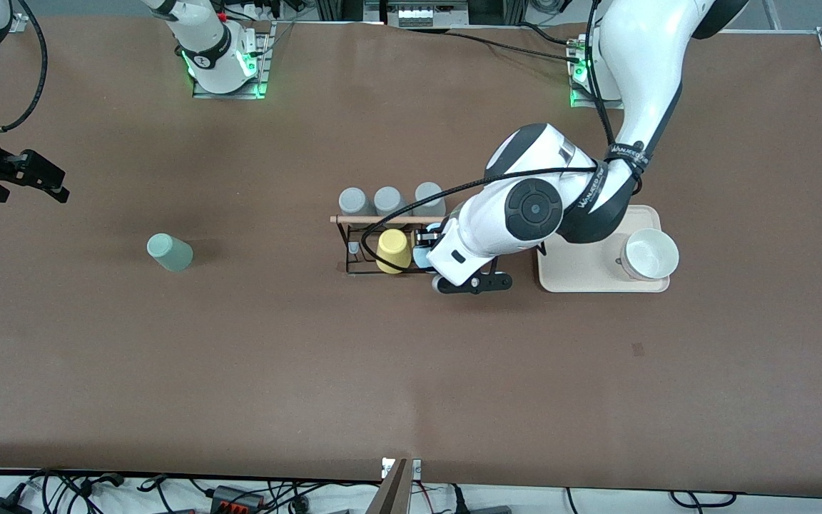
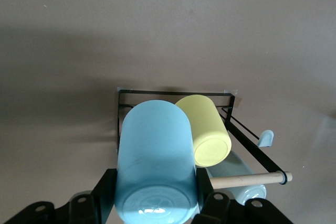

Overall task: Hang scattered cups on rack with three cups
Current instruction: 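Lower the blue cup beside the yellow cup and open the left gripper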

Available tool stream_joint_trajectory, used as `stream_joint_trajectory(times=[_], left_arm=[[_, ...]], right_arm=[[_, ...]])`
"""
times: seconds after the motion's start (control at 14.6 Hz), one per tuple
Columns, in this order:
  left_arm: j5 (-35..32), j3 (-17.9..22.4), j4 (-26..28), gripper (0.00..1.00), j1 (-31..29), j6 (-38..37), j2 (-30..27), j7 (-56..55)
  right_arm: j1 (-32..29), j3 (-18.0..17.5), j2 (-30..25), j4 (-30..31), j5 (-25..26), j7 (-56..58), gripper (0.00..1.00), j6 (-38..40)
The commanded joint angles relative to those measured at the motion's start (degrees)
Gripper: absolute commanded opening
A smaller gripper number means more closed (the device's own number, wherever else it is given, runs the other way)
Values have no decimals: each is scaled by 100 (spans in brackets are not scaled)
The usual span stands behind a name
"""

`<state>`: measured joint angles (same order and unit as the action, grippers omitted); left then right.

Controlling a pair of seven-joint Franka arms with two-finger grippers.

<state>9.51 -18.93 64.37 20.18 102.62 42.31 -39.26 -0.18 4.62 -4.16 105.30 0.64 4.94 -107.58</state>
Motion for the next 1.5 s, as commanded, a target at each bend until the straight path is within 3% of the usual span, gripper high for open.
stream_joint_trajectory(times=[0.0,0.14,0.62,0.68,0.75,0.82,0.89,1.16,1.44], left_arm=[[-53,65,-233,1,214,47,233,-73],[-395,56,-197,1,293,47,277,-64],[-652,47,-206,4,399,100,673,516],[-652,47,-206,12,391,109,673,516],[-660,47,-197,45,364,100,664,559],[-669,56,-206,99,347,92,638,621],[-695,56,-258,100,347,74,585,752],[-695,3,-294,100,-242,-478,-116,788],[-670,13,-276,100,-759,-1743,-759,797]], right_arm=[[9,-22,-129,123,86,7,100,-18],[9,-31,-129,96,86,7,100,149],[0,-31,20,-80,25,-98,100,413],[-43,-14,38,-80,-54,-125,100,422],[-70,13,82,-71,-203,-134,100,422],[-79,22,317,-71,-257,-125,100,422],[-9,4,537,-132,-188,-116,100,413],[27,-31,565,-167,-20,-204,100,448],[9,-22,986,-185,-20,-134,100,702]])
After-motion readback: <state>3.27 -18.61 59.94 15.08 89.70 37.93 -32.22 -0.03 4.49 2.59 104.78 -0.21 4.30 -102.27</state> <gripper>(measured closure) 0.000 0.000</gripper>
